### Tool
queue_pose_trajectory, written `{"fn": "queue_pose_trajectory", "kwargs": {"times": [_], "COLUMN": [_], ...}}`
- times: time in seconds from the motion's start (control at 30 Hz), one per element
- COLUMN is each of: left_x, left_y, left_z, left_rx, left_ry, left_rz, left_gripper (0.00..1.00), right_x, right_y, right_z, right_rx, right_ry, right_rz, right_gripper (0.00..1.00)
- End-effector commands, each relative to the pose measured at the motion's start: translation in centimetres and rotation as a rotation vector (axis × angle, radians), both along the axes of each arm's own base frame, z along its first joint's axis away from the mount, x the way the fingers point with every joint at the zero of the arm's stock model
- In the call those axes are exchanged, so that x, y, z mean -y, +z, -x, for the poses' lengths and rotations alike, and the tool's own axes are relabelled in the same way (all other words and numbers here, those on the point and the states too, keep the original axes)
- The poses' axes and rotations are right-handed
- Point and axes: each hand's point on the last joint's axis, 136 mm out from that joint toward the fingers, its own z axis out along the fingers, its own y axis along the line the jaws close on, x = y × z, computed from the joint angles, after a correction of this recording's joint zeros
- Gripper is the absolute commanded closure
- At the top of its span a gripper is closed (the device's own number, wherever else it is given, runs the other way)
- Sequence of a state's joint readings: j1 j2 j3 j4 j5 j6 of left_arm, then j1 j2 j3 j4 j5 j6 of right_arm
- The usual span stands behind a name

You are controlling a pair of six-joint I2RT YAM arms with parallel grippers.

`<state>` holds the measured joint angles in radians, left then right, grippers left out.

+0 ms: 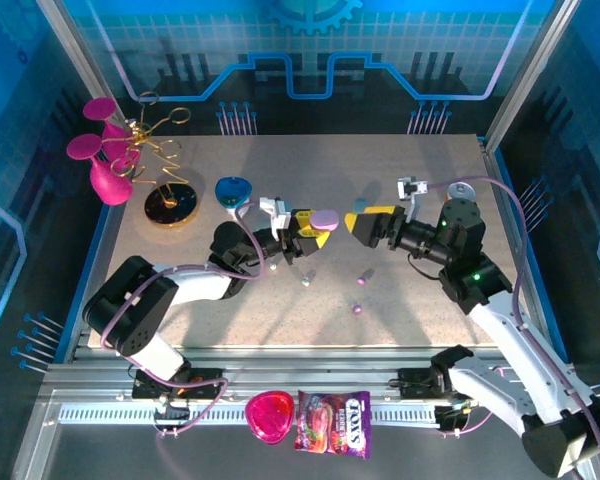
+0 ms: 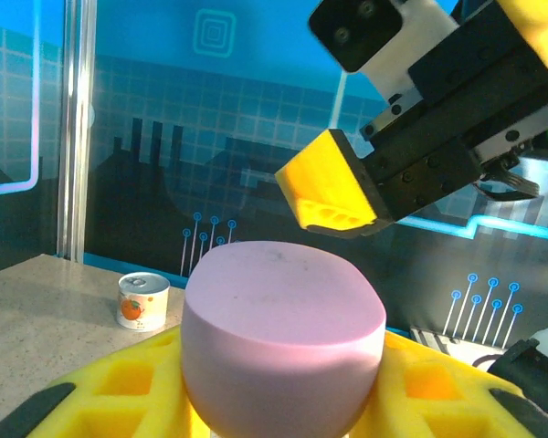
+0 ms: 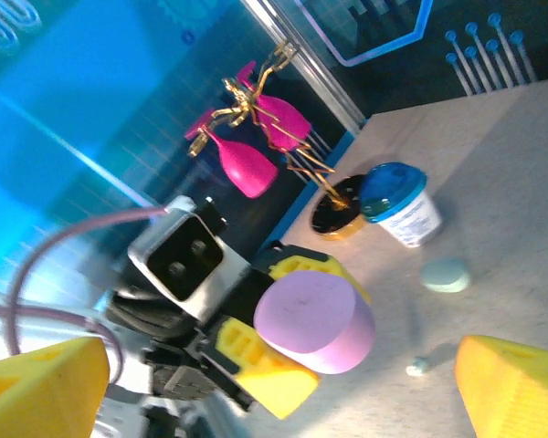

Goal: Insert wireless bluetooth earbuds into charging case

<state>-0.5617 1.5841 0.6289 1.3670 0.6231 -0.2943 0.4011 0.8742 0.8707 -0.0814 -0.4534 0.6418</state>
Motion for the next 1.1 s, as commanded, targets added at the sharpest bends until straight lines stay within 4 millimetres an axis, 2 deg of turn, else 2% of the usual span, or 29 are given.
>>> {"fn": "queue_pose_trajectory", "kwargs": {"times": [0.0,0.1,0.3,0.53,1.07], "left_x": [-1.0,-1.1,-1.3,-1.4,-1.2], "left_y": [1.5,1.7,2.2,2.5,1.8], "left_z": [0.6,1.2,1.7,2.2,2.8], "left_rx": [0.016,0.021,0.023,0.037,0.064], "left_ry": [0.006,-0.006,-0.020,-0.038,-0.058], "left_rz": [0.040,0.040,0.046,0.048,0.021], "left_gripper": [0.67,0.67,0.67,0.66,0.66], "right_x": [0.2,-0.5,-1.7,-1.5,-1.5], "right_y": [-2.2,-2.4,-2.7,-2.6,-1.0], "right_z": [-0.4,-0.8,-1.4,-2.1,-3.8], "right_rx": [0.168,0.215,0.212,0.192,0.172], "right_ry": [-0.033,-0.044,-0.021,-0.060,-0.104], "right_rz": [0.342,0.445,0.461,0.459,0.396], "right_gripper": [0.00,0.00,0.00,0.02,0.05]}}
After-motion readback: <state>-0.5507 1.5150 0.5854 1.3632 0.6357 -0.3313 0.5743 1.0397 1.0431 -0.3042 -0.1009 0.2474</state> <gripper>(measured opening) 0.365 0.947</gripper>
